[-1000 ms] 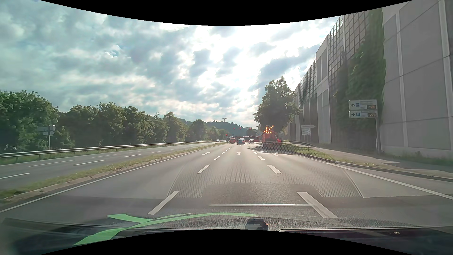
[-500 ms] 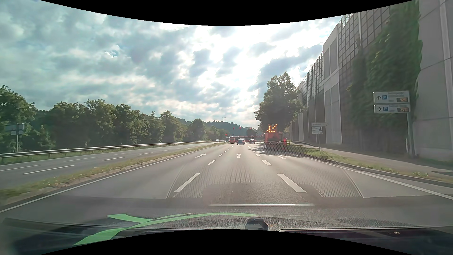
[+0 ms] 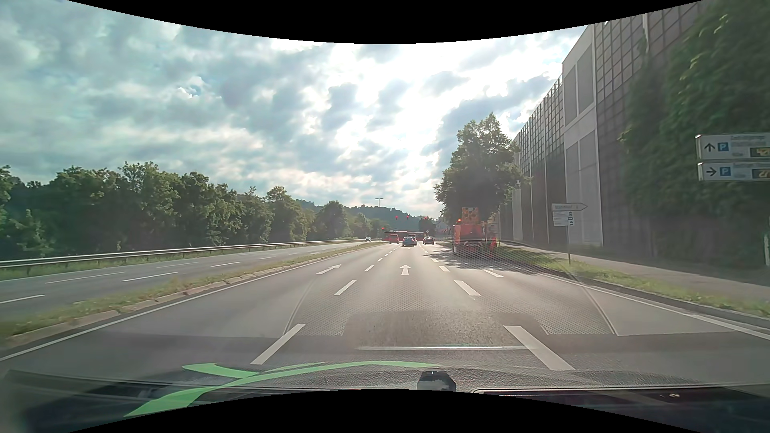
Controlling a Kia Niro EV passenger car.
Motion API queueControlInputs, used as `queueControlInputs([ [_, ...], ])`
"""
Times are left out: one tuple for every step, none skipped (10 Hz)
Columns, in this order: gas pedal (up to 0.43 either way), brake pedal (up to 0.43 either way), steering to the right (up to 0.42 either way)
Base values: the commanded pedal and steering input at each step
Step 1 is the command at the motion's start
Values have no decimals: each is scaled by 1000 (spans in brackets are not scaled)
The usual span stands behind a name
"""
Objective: Follow the waypoints while adhering to traffic rules and regulations
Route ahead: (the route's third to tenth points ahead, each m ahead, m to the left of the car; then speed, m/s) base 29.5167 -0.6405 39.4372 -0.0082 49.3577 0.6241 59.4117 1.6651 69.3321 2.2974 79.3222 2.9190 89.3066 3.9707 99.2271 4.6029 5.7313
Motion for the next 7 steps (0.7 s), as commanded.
queueControlInputs([
  [47,0,0],
  [59,0,-1],
  [59,0,0],
  [59,0,-1],
  [59,0,0],
  [59,0,0],
  [59,0,0],
])
